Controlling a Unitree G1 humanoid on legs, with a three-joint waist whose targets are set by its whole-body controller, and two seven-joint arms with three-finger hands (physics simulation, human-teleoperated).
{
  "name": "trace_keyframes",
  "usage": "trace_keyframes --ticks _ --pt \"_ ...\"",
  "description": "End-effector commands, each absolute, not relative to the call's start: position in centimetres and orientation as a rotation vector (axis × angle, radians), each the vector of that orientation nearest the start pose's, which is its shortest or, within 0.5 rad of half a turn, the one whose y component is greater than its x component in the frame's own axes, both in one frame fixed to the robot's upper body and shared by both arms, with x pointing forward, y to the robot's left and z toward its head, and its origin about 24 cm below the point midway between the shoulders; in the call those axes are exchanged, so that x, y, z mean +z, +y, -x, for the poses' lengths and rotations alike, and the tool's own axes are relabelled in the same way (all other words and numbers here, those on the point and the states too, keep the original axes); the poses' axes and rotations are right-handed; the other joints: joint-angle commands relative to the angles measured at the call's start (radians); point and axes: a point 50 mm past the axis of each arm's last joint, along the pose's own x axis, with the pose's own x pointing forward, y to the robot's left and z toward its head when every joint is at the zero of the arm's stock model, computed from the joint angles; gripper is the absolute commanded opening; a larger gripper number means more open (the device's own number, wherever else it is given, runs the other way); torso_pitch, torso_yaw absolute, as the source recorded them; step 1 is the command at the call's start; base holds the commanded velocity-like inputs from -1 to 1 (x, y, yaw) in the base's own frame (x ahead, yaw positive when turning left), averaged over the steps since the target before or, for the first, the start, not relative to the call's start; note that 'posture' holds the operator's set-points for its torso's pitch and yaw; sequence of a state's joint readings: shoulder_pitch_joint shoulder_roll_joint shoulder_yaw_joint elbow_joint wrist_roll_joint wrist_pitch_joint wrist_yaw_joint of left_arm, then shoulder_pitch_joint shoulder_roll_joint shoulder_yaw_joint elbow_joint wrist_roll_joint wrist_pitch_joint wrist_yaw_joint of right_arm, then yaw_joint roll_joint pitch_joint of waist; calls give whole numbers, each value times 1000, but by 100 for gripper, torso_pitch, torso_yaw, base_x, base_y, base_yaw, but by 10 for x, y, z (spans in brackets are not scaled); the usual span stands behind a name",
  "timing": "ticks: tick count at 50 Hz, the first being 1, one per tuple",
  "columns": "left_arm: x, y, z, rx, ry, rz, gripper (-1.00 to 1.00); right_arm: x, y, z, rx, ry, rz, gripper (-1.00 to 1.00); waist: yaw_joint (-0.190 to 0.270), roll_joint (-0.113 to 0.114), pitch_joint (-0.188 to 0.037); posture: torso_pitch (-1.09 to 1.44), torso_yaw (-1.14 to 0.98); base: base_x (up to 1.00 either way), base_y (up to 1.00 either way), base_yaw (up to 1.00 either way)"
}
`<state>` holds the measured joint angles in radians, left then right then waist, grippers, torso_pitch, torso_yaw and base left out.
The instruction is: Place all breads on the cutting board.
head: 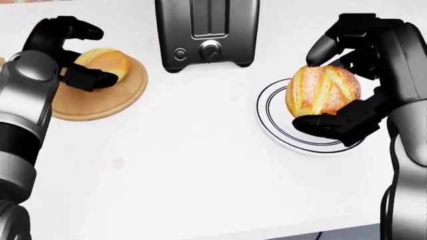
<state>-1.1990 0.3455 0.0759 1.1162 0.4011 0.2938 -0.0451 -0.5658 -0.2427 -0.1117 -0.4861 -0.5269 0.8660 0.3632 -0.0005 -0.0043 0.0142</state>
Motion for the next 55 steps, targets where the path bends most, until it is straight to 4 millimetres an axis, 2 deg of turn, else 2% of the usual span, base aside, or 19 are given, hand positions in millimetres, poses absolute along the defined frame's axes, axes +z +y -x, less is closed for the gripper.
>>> trace_keyframes --ticks 1,3,6,10,20,21,32,33,34,35,39,44,45,46,47,49,51,54,55 --pt "212 201 -426 145 140 -612 1 249 -190 -284 -161 -214 536 -100 -2 0 -27 0 0 0 0 0" --pt "213 201 -426 148 137 -616 -13 250 -190 -284 -161 -215 536 -100 -2 0 -27 0 0 0 0 0" --pt "219 203 -425 154 123 -613 -18 251 -190 -283 -161 -216 538 -100 -2 1 -27 0 0 0 0 0" --pt "240 206 -423 164 83 -594 -42 255 -190 -282 -163 -223 540 -100 -3 2 -26 0 0 0 0 0" --pt "282 213 -407 180 -14 -548 -76 261 -190 -279 -165 -234 543 -100 -6 2 -16 0 0 0 0 0" --pt "287 214 -403 179 -29 -543 -100 262 -190 -278 -163 -237 543 -100 -6 3 -15 0 0 0 0 0" --pt "325 218 -350 179 -148 -517 -100 267 -185 -278 -149 -254 545 -100 -8 8 -3 0 0 0 0 0" --pt "327 218 -348 179 -154 -518 -100 268 -185 -278 -147 -257 545 -100 -6 12 -8 0 0 -49 0 0" --pt "329 218 -346 180 -158 -517 -100 270 -184 -278 -146 -261 547 -100 -1 12 -41 0 0 -72 0 0" --pt "330 218 -345 180 -162 -518 -100 271 -184 -278 -145 -263 546 -100 0 13 -46 0 0 -73 0 0" --pt "334 215 -340 174 -173 -521 -100 272 -183 -278 -144 -263 546 -100 2 15 -32 0 0 -74 3 0" --pt "337 215 -340 172 -175 -526 -100 274 -183 -279 -149 -260 545 -100 1 -2 -17 0 0 -73 4 0" --pt "337 214 -340 171 -175 -528 -100 274 -183 -278 -150 -260 544 -100 -2 -6 -22 0 0 -33 34 0" --pt "337 214 -340 171 -175 -528 -100 274 -183 -278 -149 -259 540 -100 -11 -28 -21 0 0 -30 47 0" --pt "336 214 -340 171 -173 -528 -100 274 -183 -278 -151 -259 539 -100 21 -38 -19 0 0 -29 0 100" --pt "334 214 -341 170 -170 -528 -100 273 -184 -278 -150 -260 530 -100 18 -1 -5 0 0 -23 0 100" --pt "334 214 -341 170 -170 -529 -100 274 -183 -277 -150 -261 526 -100 6 26 31 0 0 -8 0 100" --pt "333 214 -341 170 -169 -528 -100 272 -183 -278 -147 -260 524 -100 0 63 28 0 0 0 0 100" --pt "333 214 -341 170 -169 -529 -100 272 -183 -278 -147 -259 524 -100 1 93 10 0 0 0 0 100"
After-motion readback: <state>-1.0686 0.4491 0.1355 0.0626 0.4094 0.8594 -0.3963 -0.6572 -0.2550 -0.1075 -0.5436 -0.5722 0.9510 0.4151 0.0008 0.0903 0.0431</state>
